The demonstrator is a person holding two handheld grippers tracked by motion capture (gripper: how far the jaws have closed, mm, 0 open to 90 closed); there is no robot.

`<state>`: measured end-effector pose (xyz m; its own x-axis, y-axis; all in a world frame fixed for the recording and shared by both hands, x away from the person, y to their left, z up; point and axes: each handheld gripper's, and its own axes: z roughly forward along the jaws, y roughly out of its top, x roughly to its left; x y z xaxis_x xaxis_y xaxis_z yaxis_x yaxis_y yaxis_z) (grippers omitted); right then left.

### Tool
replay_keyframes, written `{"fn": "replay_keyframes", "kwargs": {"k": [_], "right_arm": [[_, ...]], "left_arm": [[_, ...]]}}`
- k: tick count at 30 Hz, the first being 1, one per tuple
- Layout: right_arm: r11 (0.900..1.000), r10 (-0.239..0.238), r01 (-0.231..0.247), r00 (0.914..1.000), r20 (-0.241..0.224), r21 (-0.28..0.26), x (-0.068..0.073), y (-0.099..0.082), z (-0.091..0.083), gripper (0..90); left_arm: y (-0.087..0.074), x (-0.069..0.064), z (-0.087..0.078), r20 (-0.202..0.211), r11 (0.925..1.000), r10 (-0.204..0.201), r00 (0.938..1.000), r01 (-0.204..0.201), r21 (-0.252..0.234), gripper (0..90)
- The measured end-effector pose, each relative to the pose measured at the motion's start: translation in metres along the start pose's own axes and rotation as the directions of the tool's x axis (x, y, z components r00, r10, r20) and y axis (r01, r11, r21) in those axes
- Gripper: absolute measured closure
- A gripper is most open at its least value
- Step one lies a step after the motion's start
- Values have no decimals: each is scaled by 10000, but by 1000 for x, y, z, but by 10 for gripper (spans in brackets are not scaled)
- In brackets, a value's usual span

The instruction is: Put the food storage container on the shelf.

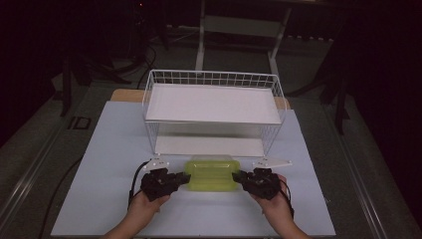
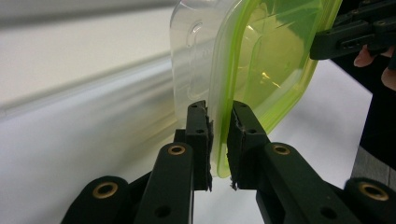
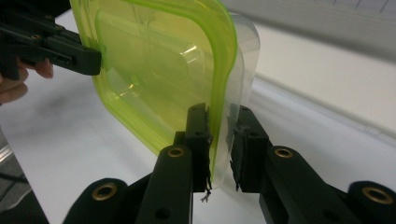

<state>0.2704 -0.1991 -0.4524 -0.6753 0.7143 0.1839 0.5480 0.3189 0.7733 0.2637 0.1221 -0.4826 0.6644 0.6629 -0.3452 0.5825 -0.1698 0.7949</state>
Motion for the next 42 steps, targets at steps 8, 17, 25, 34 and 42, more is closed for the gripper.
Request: {"fn": "replay_keyframes", "kwargs": {"k": [8, 17, 25, 34, 42], "right_arm": [[9996, 167, -164, 9997, 164, -228, -11, 12, 1, 789], [9974, 712, -706, 9965, 444, -137, -29, 18, 25, 784], [9960, 891, -897, 9929, 784, 39, -42, 22, 44, 777], [9954, 903, -928, 9912, 962, 217, -52, 25, 58, 772], [9975, 663, -686, 9910, 1161, 157, -54, 32, 65, 773]], "left_arm": [[18, 9, 8, -33, 9997, 183, 9998, -183, -155, 805], [25, 33, 28, -74, 9996, 145, 9999, -147, -244, 806], [26, 49, 44, -262, 9999, -106, 9996, 104, -88, 806], [25, 58, 54, -409, 9992, -405, 9983, 402, -74, 804], [31, 64, 57, -523, 9987, -501, 9974, 495, -128, 804]]}}
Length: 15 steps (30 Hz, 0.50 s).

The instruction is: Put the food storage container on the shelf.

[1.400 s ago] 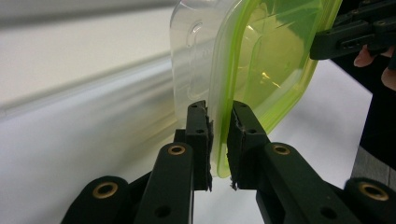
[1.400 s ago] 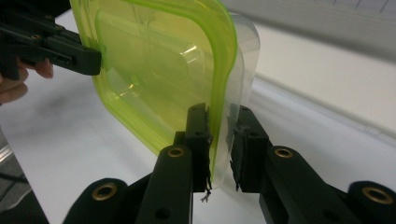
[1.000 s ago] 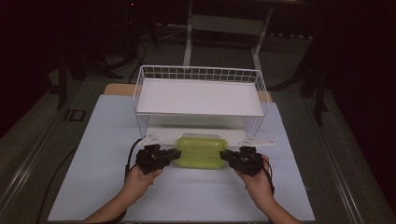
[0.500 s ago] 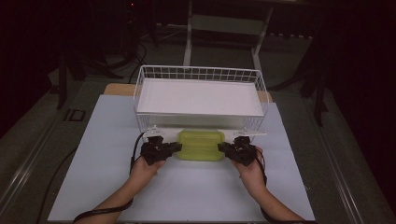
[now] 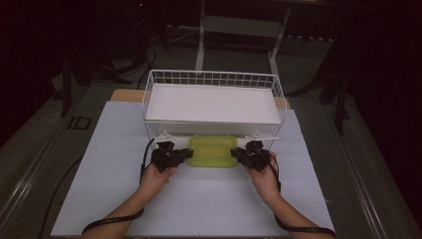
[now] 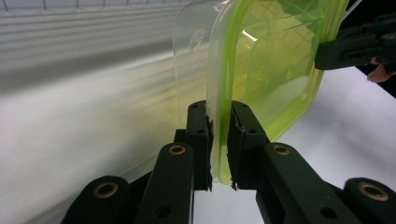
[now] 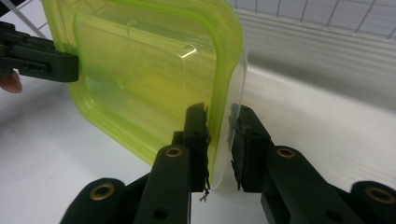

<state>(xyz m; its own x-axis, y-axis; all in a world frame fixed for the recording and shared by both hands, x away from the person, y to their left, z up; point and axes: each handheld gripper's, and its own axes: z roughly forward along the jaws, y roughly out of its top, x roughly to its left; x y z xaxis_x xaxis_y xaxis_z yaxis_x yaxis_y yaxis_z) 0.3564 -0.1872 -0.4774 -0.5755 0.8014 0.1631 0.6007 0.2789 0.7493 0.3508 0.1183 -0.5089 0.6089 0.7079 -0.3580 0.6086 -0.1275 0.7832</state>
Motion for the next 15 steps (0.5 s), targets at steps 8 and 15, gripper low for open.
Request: {"fn": "replay_keyframes", "kwargs": {"k": [8, 15], "right_arm": [[9997, 219, -217, 9996, 173, -119, -5, 1, 4, 777], [9993, 242, -232, 9990, 372, -289, -8, 3, 9, 780]], "left_arm": [[4, -1, 4, -288, 9998, 190, 9994, -192, -46, 801], [5, 3, 8, -227, 9996, -3, 9997, -3, -294, 801]]}}
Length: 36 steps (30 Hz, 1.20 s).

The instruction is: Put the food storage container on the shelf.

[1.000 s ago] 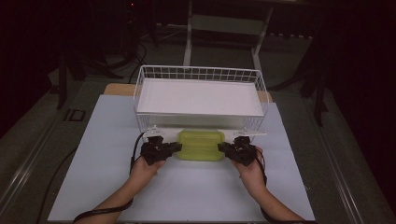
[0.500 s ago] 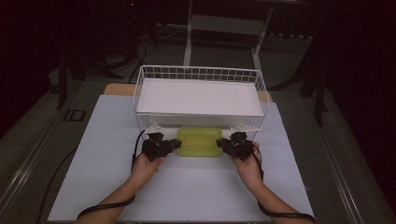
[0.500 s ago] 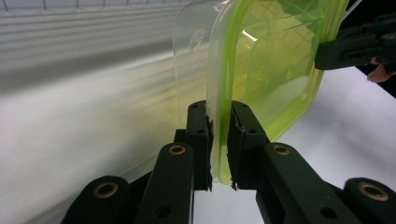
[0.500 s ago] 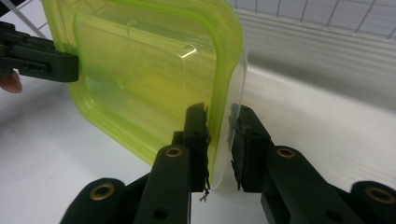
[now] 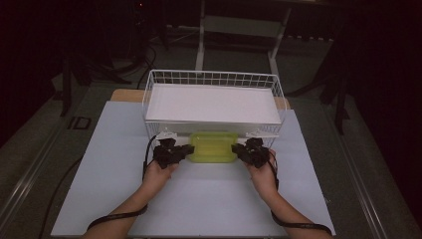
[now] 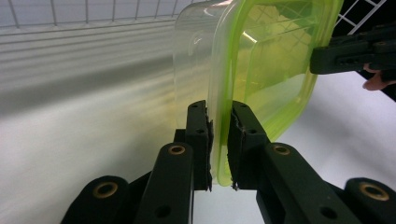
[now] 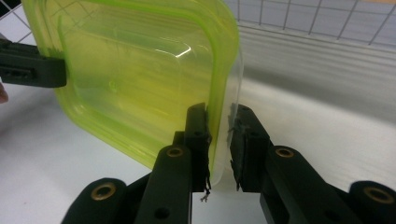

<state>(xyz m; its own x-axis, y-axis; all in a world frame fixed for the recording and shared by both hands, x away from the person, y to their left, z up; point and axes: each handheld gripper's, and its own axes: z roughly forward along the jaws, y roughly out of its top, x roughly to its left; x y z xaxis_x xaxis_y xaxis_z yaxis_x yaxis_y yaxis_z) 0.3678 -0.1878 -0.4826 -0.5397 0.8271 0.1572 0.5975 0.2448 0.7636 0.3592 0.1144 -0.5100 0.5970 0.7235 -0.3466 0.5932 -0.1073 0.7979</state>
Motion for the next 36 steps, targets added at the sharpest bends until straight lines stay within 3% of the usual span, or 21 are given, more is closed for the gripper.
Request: {"fn": "replay_keyframes", "kwargs": {"k": [3, 11, 23, 33, 35, 36], "right_arm": [[9998, 208, -208, 9998, 19, -10, 0, 0, -1, 780], [9988, 436, -434, 9990, -69, 207, 2, -9, -13, 780], [9990, 410, -410, 9992, 17, 188, 0, -4, -8, 771], [9990, 444, -440, 9982, 415, -105, -2, -1, 2, 707], [9990, 422, -414, 9978, 502, -168, -2, -1, 3, 685], [9991, 393, -384, 9975, 582, -173, -2, 0, 4, 671]], "left_arm": [[0, -1, -1, 223, 9997, -235, 9995, 235, 15, 802], [-5, -12, -5, 239, 9995, -101, 9997, 95, 287, 801], [0, -5, 1, 270, 9989, -373, 9989, 365, 306, 790], [4, -7, 12, -427, 9996, 34, 9991, -46, -263, 652], [4, -8, 14, -602, 9991, 176, 9980, -198, -368, 630], [5, -7, 14, -738, 9981, 455, 9962, -484, -382, 619]]}}
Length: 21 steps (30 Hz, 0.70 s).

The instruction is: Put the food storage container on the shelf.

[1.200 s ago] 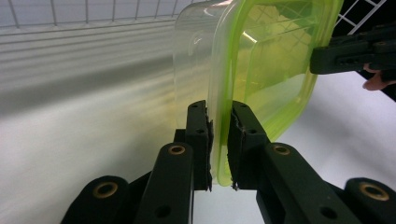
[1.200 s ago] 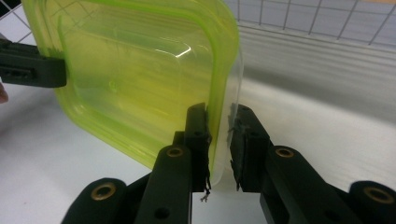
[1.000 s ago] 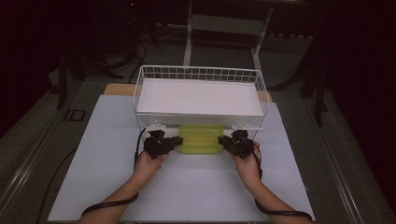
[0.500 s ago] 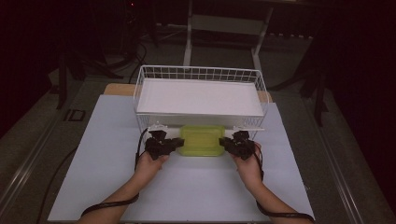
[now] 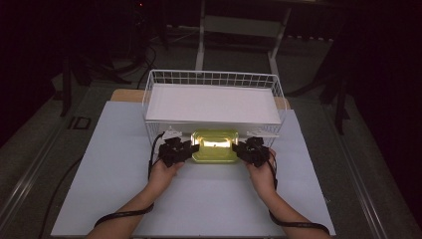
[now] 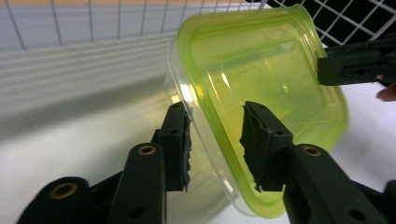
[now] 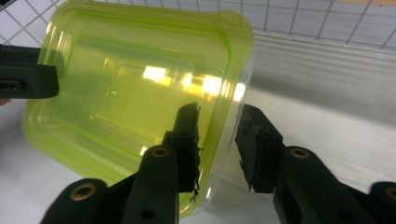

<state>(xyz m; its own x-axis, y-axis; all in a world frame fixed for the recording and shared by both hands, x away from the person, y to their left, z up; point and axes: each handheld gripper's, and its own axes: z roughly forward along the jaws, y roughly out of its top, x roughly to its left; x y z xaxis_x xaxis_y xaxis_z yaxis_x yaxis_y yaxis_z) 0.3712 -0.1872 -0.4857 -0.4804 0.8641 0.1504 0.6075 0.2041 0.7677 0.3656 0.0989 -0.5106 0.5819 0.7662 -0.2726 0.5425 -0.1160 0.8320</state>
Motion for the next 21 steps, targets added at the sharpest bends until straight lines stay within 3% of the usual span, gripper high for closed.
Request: {"fn": "replay_keyframes", "kwargs": {"k": [5, 9, 12, 13, 15, 17, 19, 21], "right_arm": [[10000, 55, -54, 9999, 132, -58, 0, 1, 4, 613], [9996, 136, -128, 9993, 337, -248, -1, 1, 8, 569], [9995, 138, -126, 9991, 394, -305, -4, 1, 11, 521], [9993, 155, -141, 9991, 385, -349, -4, 0, 12, 521], [9993, 127, -109, 9986, 508, -366, -2, 0, 11, 504], [9990, 47, -26, 9990, 446, -456, -1, 1, 10, 495], [9984, -125, 151, 9987, 486, -541, 0, 2, 7, 489], [9984, -55, 77, 9992, 392, -568, 1, 2, 3, 486]], "left_arm": [[1, 1, 3, -189, 9998, 95, 9998, -98, -150, 571], [1, 5, 10, -224, 9981, -384, 9990, 372, -487, 494], [2, 4, 12, -292, 9984, -215, 9993, 199, -524, 440], [3, 3, 13, -390, 9987, 80, 9992, -100, -503, 425], [4, 3, 12, -384, 9976, 202, 9991, -227, -655, 416], [4, 2, 10, -343, 9975, 78, 9994, -102, -702, 416], [6, 1, 6, -317, 9963, 298, 9991, -322, -797, 416], [7, -1, 1, -177, 9966, 142, 9997, -156, -811, 416]]}}
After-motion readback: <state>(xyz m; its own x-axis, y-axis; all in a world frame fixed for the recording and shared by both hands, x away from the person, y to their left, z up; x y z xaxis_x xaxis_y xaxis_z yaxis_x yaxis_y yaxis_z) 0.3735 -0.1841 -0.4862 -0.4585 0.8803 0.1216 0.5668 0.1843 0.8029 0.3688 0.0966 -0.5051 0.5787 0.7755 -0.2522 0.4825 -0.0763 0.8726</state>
